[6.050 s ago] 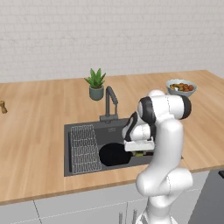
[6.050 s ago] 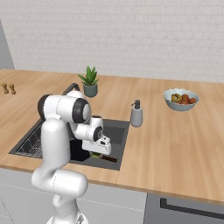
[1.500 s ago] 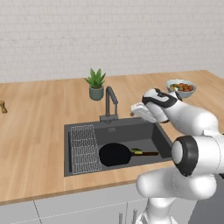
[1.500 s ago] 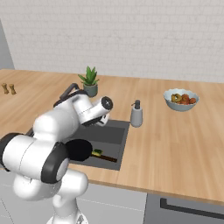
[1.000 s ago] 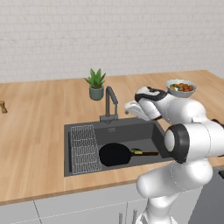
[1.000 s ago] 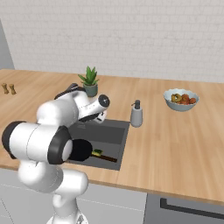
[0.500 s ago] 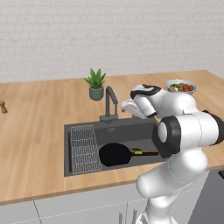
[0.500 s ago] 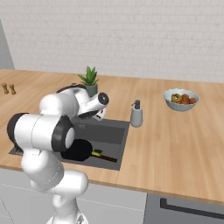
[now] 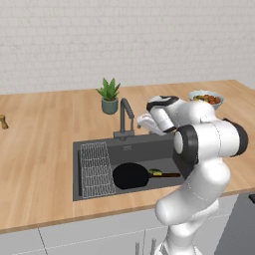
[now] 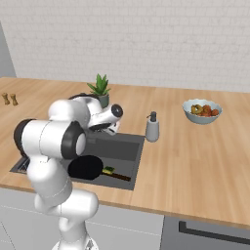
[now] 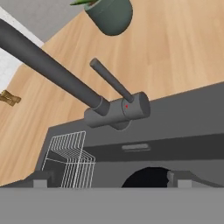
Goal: Pick the pan and sponge and place them into the sink. Then turn on the water.
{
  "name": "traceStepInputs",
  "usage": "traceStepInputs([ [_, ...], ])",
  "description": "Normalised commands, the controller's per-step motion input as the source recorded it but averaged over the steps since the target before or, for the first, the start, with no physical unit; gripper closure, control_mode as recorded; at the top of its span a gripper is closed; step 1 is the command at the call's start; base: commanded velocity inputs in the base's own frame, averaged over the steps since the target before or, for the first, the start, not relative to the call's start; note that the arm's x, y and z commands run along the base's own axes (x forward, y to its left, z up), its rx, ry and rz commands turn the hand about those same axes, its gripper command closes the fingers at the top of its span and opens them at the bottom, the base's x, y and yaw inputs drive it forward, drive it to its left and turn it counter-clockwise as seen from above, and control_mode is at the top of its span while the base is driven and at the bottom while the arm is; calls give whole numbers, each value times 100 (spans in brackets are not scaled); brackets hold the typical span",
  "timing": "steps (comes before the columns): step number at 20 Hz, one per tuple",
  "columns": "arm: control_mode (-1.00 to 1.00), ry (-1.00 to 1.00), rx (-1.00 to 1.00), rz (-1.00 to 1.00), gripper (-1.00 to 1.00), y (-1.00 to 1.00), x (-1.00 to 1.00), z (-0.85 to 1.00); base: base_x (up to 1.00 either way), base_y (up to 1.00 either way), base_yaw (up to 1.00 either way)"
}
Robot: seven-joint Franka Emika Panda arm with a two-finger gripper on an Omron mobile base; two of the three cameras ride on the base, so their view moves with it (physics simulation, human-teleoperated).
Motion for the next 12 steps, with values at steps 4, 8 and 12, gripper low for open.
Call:
traceStepInputs([
  [4,-100,0,1,0,-100,0,13,-22,0,0,0],
  [8,-100,0,2,0,-100,0,14,-19,0,0,0],
  [12,-100,0,1,0,-100,2,14,-17,0,0,0],
])
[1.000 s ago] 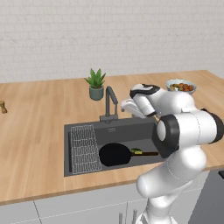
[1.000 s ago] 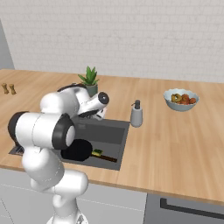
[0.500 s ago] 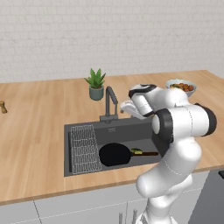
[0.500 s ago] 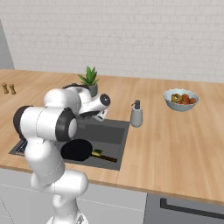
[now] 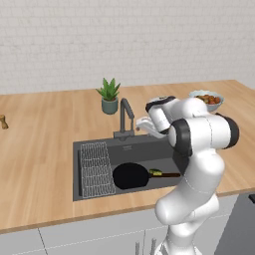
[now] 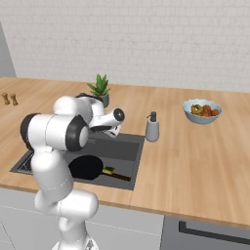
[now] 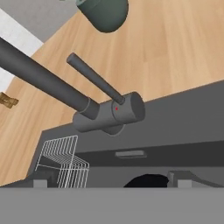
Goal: Pick the pan and sponge and place them into the sink. Then turn on the water.
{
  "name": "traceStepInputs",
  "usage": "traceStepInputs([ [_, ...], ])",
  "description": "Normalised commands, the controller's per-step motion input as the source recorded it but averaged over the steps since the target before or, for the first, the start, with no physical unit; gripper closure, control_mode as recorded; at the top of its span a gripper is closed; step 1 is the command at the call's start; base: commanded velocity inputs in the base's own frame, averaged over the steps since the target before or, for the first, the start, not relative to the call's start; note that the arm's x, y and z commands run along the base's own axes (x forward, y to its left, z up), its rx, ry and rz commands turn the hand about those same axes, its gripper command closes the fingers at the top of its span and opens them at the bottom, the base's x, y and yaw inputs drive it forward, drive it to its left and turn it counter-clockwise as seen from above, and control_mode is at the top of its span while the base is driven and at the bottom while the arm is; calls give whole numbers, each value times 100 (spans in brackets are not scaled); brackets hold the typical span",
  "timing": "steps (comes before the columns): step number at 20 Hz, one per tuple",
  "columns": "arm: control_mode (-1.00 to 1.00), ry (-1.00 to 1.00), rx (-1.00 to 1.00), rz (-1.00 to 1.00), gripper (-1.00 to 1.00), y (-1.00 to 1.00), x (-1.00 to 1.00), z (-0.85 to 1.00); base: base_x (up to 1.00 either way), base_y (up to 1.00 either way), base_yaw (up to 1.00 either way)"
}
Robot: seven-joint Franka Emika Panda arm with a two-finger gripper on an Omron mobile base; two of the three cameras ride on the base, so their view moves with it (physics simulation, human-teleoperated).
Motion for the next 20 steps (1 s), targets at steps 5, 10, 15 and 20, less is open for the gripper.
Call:
traceStepInputs([
  [5,-100,0,1,0,-100,2,13,-13,0,0,0],
  [10,-100,0,1,0,-100,5,16,-10,0,0,0],
  [15,-100,0,0,0,-100,13,20,-1,0,0,0],
  [20,-100,0,0,0,-100,13,23,-7,0,0,0],
])
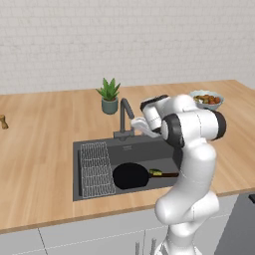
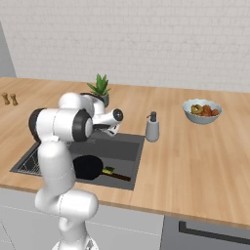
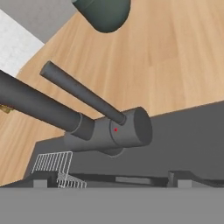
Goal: Pick the pan and sponge and place them into the sink. Then turn on the water.
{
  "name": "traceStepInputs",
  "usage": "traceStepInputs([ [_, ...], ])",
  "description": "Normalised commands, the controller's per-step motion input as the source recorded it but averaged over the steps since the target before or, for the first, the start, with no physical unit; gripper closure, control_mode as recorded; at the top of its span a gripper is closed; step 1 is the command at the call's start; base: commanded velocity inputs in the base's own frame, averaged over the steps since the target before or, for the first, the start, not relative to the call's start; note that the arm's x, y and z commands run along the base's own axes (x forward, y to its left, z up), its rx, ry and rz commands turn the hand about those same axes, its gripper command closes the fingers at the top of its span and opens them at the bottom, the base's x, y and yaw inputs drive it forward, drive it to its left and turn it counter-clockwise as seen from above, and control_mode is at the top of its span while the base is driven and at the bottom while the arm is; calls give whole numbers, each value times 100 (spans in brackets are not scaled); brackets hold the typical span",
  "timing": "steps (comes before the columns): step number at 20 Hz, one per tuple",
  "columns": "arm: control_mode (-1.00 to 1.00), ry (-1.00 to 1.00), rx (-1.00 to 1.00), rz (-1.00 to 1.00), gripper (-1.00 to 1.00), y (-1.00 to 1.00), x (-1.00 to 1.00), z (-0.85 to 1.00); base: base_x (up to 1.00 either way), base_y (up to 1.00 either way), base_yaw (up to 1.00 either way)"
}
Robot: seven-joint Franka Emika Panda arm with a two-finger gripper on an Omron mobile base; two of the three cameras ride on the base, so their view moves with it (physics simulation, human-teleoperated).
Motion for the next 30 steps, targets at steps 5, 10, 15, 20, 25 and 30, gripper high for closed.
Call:
traceStepInputs([
  [5,-100,0,1,0,-100,1,28,-19,0,0,0],
  [10,-100,0,2,0,-100,0,25,-20,0,0,0],
  [15,-100,0,2,0,-100,2,25,-17,0,0,0],
  [20,-100,0,2,0,-100,2,27,-17,0,0,0],
  [25,-100,0,1,0,-100,1,25,-16,0,0,0],
  [30,-100,0,0,0,100,11,19,-20,0,0,0],
])
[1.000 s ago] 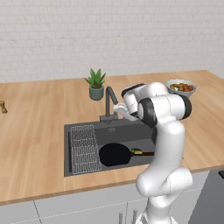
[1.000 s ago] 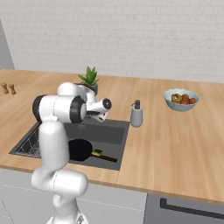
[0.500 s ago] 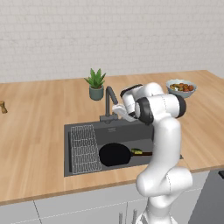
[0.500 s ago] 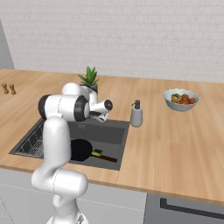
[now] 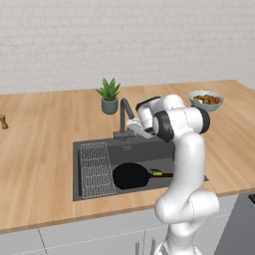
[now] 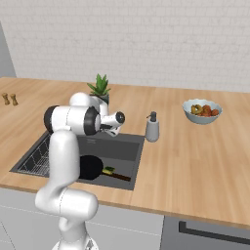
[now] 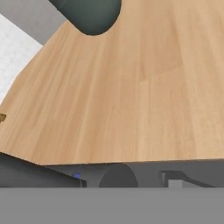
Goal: Pick the pan and sponge and place them into the sink. Then turn on the water.
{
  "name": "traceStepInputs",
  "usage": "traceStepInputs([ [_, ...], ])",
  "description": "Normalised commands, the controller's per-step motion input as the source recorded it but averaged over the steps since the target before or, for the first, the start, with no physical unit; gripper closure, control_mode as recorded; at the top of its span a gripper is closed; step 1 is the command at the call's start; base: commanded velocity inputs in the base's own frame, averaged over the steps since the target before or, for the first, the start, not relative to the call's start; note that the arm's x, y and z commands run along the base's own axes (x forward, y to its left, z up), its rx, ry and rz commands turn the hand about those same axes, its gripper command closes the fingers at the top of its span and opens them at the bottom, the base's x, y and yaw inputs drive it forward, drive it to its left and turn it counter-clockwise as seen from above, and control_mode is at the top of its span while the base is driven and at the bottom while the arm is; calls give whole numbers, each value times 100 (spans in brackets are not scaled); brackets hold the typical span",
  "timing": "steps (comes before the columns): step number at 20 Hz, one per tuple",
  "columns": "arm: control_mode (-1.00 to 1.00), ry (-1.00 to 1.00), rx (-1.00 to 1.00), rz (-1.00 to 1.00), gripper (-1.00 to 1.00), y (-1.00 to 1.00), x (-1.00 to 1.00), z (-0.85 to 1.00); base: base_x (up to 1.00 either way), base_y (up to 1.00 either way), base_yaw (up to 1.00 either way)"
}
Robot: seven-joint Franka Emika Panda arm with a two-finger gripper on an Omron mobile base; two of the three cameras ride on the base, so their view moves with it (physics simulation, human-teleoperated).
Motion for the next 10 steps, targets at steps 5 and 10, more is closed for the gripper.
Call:
traceStepInputs([
  [5,-100,0,0,0,100,1,8,-7,0,0,0],
  [10,-100,0,0,0,100,0,0,0,0,0,0],
])
